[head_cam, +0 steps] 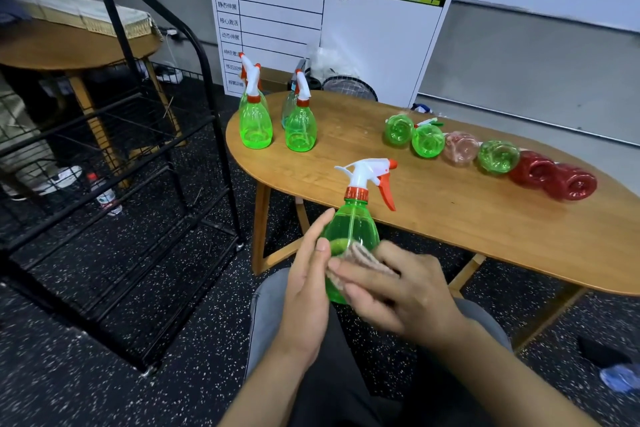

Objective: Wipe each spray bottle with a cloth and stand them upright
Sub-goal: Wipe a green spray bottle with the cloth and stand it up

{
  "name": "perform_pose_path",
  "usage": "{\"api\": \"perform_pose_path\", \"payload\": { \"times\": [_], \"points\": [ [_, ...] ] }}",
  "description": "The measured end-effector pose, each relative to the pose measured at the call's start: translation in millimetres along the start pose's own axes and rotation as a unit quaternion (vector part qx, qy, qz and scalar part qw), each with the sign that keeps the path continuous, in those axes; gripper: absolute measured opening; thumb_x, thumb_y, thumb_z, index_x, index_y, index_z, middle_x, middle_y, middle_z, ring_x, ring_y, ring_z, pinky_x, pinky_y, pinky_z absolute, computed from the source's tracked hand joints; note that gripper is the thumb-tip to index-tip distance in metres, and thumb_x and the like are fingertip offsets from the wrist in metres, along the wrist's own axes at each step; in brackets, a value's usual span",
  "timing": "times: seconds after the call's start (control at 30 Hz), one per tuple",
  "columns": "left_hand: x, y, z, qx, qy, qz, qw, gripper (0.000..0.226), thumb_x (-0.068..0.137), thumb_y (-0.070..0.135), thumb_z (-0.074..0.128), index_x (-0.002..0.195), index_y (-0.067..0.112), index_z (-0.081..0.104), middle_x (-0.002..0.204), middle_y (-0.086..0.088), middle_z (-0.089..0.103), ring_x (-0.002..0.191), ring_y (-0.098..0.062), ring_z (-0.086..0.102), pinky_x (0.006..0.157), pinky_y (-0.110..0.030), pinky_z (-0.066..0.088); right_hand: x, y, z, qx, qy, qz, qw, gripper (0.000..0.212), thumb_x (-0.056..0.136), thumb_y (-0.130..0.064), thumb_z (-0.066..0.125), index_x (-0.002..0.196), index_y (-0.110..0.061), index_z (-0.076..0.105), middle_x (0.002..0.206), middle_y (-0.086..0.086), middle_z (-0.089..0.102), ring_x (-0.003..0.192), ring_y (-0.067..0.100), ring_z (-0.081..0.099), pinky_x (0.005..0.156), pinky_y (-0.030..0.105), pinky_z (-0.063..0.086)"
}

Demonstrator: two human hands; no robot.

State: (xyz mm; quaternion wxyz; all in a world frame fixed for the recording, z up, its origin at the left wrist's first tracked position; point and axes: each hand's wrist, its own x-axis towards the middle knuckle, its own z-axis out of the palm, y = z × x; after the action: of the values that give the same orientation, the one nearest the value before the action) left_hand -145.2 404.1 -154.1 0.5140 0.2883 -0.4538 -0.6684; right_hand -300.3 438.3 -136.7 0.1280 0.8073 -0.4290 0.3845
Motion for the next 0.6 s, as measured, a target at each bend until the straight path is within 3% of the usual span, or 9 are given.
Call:
{"api": "perform_pose_path", "payload": {
  "times": [0.1, 0.17, 0.23, 0.33, 0.43, 0.53, 0.6],
  "points": [
    [-2, -1, 2, 0.016, -0.009, 0.005, 1.0, 0.041, 0.104, 0.039, 0.05, 0.144, 0.032, 0.058, 0.139, 0.008, 0.07, 0.131, -0.014, 0.064, 0.1, -0.025, 0.055, 20, 16, -2, 0.036, 0.057, 0.129, 0.989, 0.028, 0.105, -0.036, 0.056, 0.13, -0.034, 0.07, 0.086, -0.003, 0.055, 0.063, 0.006, 0.047, 0.052, 0.02, 0.041],
    [-3, -1, 2, 0.02, -0.011, 0.008, 1.0, 0.04, 0.107, 0.039, 0.05, 0.146, 0.031, 0.057, 0.141, 0.009, 0.068, 0.133, -0.012, 0.063, 0.1, -0.024, 0.054, 28, 21, 0, 0.073, 0.081, 0.197, 0.974, 0.028, 0.104, -0.035, 0.057, 0.126, -0.03, 0.074, 0.085, -0.007, 0.054, 0.063, 0.008, 0.05, 0.056, 0.02, 0.04],
    [-2, 0, 0, 0.015, -0.007, 0.006, 1.0, 0.042, 0.107, 0.039, 0.05, 0.147, 0.03, 0.057, 0.142, 0.006, 0.068, 0.132, -0.015, 0.064, 0.1, -0.026, 0.055, 28, 18, 5, 0.078, 0.088, 0.209, 0.971, 0.029, 0.103, -0.033, 0.058, 0.125, -0.028, 0.074, 0.084, -0.008, 0.053, 0.064, 0.008, 0.051, 0.057, 0.018, 0.039],
    [-2, 0, -1, 0.004, 0.0, 0.002, 1.0, 0.046, 0.103, 0.043, 0.052, 0.147, 0.031, 0.057, 0.141, -0.001, 0.069, 0.131, -0.021, 0.065, 0.101, -0.031, 0.056, 19, 3, 7, 0.071, 0.073, 0.168, 0.981, 0.029, 0.104, -0.031, 0.058, 0.13, -0.031, 0.072, 0.086, -0.003, 0.053, 0.064, 0.009, 0.051, 0.054, 0.019, 0.042],
    [-2, 0, -3, -0.011, 0.003, -0.009, 1.0, 0.046, 0.103, 0.041, 0.046, 0.147, 0.033, 0.056, 0.135, -0.005, 0.072, 0.126, -0.025, 0.068, 0.104, -0.039, 0.055, 0, -10, 7, 0.032, 0.01, 0.056, 0.998, 0.029, 0.105, -0.035, 0.058, 0.133, -0.036, 0.064, 0.082, 0.0, 0.053, 0.06, 0.008, 0.047, 0.046, 0.022, 0.043],
    [-2, 1, -4, -0.009, -0.004, -0.005, 1.0, 0.046, 0.104, 0.036, 0.041, 0.147, 0.031, 0.055, 0.127, -0.005, 0.076, 0.117, -0.025, 0.073, 0.096, -0.033, 0.059, -12, -12, 5, -0.013, -0.028, -0.029, 0.999, 0.035, 0.098, -0.03, 0.07, 0.132, -0.035, 0.066, 0.078, 0.001, 0.057, 0.06, 0.013, 0.05, 0.047, 0.026, 0.045],
    [-3, 2, -1, -0.001, -0.01, -0.006, 1.0, 0.046, 0.103, 0.037, 0.042, 0.146, 0.032, 0.056, 0.128, -0.005, 0.075, 0.119, -0.024, 0.072, 0.096, -0.032, 0.059, -6, -6, -1, -0.018, -0.02, -0.04, 0.999, 0.03, 0.099, -0.031, 0.068, 0.129, -0.033, 0.07, 0.078, -0.001, 0.056, 0.061, 0.01, 0.048, 0.048, 0.023, 0.043]
  ]
}}
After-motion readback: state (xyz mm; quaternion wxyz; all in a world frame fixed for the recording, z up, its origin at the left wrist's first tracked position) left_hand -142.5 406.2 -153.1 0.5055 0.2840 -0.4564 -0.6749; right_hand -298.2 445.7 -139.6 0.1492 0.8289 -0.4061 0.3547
